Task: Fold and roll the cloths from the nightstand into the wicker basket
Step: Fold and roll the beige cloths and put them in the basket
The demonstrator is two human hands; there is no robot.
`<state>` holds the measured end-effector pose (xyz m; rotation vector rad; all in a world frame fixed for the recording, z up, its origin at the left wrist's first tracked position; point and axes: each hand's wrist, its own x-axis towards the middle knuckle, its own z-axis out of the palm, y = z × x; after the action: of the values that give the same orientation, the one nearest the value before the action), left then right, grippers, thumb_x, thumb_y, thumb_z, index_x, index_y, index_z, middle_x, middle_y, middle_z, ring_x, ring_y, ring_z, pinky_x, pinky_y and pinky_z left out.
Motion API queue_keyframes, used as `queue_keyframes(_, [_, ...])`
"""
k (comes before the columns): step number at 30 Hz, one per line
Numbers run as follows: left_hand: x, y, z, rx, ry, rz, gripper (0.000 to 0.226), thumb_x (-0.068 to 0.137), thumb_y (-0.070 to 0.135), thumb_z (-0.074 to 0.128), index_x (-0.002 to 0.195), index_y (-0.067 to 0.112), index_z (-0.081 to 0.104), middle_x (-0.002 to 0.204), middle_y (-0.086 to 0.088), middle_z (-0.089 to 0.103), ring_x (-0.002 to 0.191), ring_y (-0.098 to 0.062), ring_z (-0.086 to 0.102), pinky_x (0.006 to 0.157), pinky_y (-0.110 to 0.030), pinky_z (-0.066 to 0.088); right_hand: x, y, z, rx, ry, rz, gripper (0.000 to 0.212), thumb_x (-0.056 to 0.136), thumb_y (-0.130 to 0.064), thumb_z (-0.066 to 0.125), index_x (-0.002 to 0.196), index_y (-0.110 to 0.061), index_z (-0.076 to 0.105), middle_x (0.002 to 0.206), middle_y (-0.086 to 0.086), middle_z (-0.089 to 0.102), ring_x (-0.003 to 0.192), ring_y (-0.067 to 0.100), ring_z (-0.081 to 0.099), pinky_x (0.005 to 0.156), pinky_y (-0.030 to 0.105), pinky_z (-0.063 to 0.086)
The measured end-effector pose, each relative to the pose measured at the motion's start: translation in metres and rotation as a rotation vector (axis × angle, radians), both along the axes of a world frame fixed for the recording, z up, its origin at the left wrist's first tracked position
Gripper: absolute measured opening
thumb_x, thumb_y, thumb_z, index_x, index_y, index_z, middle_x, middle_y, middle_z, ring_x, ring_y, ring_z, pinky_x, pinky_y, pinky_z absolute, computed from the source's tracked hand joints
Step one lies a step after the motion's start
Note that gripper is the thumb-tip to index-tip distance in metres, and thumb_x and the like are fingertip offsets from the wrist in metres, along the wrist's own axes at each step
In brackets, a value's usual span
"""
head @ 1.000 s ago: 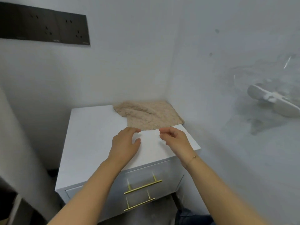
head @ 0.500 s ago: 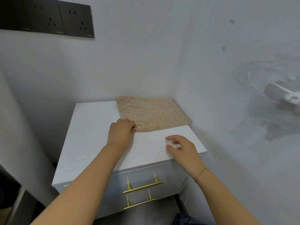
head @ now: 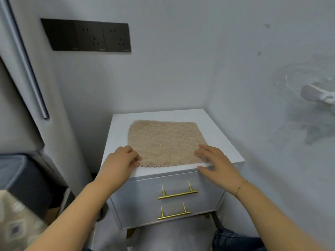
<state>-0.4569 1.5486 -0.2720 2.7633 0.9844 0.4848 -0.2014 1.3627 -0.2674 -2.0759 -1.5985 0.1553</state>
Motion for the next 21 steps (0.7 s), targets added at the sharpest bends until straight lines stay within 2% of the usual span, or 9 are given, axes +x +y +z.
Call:
queue_keyframes(3, [-0.025,-0.002,-0.001,-0.006,-0.023,-0.066,0.008,0.092,0.020,0.062,0.097,0.017,0.067,0.116,0.009,0.060,0.107,-0.015,0.055,0.086,-0.027,0.044,0.001,-0.002,-0.003,-0.109,-0.067,0.108,0.065,0.083,-0.038,0.071,0.141,-0.030,0.043,0.151,-0.015,0.028,0.139,0.005,0.025,0.112,0.019,0.014])
queue_keyframes(5, [-0.037,-0.004,-0.001,-0.050,-0.062,-0.087,0.008,0.094,0.019,0.059,0.099,0.018,0.065,0.118,0.010,0.062,0.108,-0.013,0.058,0.090,-0.031,0.048,-0.001,-0.002,-0.008,-0.150,-0.096,0.152,0.065,0.083,-0.037,0.071,0.142,-0.030,0.043,0.147,-0.018,0.029,0.135,0.002,0.026,0.111,0.016,0.013])
queue_keyframes(8, [-0.047,-0.007,0.001,-0.088,-0.070,-0.031,0.011,0.098,0.028,0.049,0.102,0.025,0.058,0.108,0.010,0.065,0.098,-0.013,0.059,0.084,-0.034,0.049,-0.003,-0.002,-0.013,-0.019,-0.094,0.117,0.036,0.089,-0.021,0.066,0.125,-0.025,0.062,0.130,-0.015,0.052,0.122,0.008,0.045,0.103,0.017,0.030])
queue_keyframes(10, [-0.050,-0.007,0.004,-0.051,-0.038,0.033,0.008,0.099,0.033,0.044,0.098,0.031,0.052,0.095,0.010,0.060,0.089,-0.011,0.055,0.076,-0.032,0.048,-0.005,-0.003,-0.009,0.060,-0.117,0.036,0.018,0.092,-0.018,0.062,0.106,-0.024,0.071,0.107,-0.015,0.064,0.100,0.009,0.053,0.083,0.019,0.042])
queue_keyframes(12, [-0.047,-0.008,0.011,-0.046,-0.064,0.097,0.007,0.099,0.033,0.044,0.094,0.033,0.049,0.086,0.012,0.055,0.083,-0.007,0.051,0.068,-0.029,0.046,-0.008,-0.001,-0.003,0.133,-0.076,-0.077,0.010,0.092,-0.023,0.061,0.094,-0.024,0.071,0.089,-0.013,0.066,0.081,0.007,0.052,0.068,0.017,0.039])
queue_keyframes(15, [-0.031,-0.006,0.021,-0.150,-0.200,0.165,0.009,0.098,0.029,0.049,0.091,0.028,0.054,0.081,0.013,0.060,0.072,-0.005,0.053,0.060,-0.027,0.042,-0.011,0.009,0.009,0.270,0.225,-0.245,0.017,0.091,-0.022,0.063,0.075,-0.017,0.068,0.078,-0.004,0.068,0.065,0.011,0.058,0.062,0.025,0.042])
queue_keyframes(17, [-0.015,0.003,0.027,-0.193,-0.241,0.251,0.010,0.097,0.028,0.050,0.092,0.024,0.057,0.084,0.009,0.064,0.074,-0.011,0.058,0.063,-0.030,0.045,-0.010,0.024,0.018,0.282,0.472,-0.307,0.020,0.090,-0.017,0.061,0.072,-0.009,0.066,0.078,0.008,0.070,0.056,0.016,0.064,0.057,0.027,0.046])
queue_keyframes(19, [0.004,0.017,0.029,-0.173,-0.184,0.368,0.012,0.097,0.027,0.049,0.095,0.020,0.058,0.087,0.004,0.063,0.081,-0.018,0.058,0.065,-0.030,0.043,-0.008,0.043,0.024,0.320,0.764,-0.302,0.016,0.090,-0.009,0.060,0.079,0.000,0.067,0.082,0.019,0.070,0.064,0.023,0.071,0.057,0.033,0.056])
queue_keyframes(21, [0.021,0.030,0.032,-0.248,-0.220,0.436,0.012,0.097,0.025,0.048,0.093,0.019,0.058,0.083,0.004,0.060,0.082,-0.021,0.057,0.063,-0.030,0.040,-0.005,0.062,0.030,0.418,0.990,-0.319,0.012,0.090,-0.003,0.060,0.084,0.004,0.067,0.085,0.020,0.068,0.079,0.027,0.070,0.069,0.029,0.060])
